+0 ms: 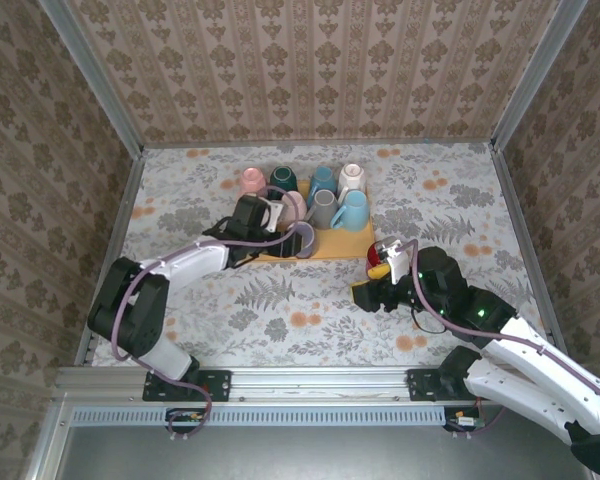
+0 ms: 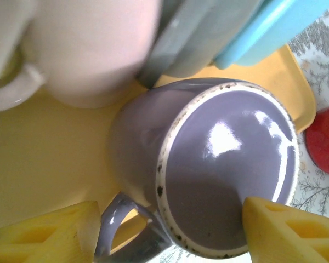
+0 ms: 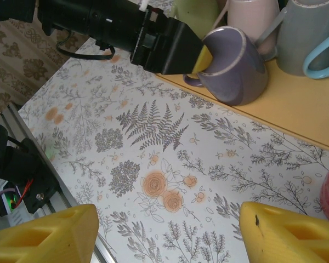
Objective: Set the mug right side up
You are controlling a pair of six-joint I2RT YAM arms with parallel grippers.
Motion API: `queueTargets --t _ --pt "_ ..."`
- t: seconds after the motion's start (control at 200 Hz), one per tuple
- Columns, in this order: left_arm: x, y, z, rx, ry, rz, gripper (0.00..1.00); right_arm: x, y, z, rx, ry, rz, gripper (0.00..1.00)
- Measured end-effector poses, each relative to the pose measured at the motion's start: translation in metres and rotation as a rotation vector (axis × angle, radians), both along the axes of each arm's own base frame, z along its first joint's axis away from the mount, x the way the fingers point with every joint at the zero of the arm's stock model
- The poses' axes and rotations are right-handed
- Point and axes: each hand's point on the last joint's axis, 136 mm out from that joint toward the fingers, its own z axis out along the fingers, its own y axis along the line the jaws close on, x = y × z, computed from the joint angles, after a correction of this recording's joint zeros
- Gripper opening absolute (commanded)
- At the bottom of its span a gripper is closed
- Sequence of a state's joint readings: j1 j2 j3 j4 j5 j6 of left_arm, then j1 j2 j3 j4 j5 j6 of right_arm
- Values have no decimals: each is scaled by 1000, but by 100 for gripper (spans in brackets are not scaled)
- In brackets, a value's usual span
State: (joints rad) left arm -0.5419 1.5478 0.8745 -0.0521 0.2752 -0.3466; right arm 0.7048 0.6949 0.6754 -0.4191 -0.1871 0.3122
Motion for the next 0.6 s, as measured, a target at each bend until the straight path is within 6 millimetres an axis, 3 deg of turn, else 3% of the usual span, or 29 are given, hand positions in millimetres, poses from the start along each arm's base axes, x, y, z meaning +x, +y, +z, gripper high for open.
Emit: queueTargets --t 0.125,0.6 --pt "3 11 1 -31 15 33 66 0 0 0 0 0 0 70" --pt "-24 -20 -7 -69 82 -101 68 0 0 0 0 0 0 70"
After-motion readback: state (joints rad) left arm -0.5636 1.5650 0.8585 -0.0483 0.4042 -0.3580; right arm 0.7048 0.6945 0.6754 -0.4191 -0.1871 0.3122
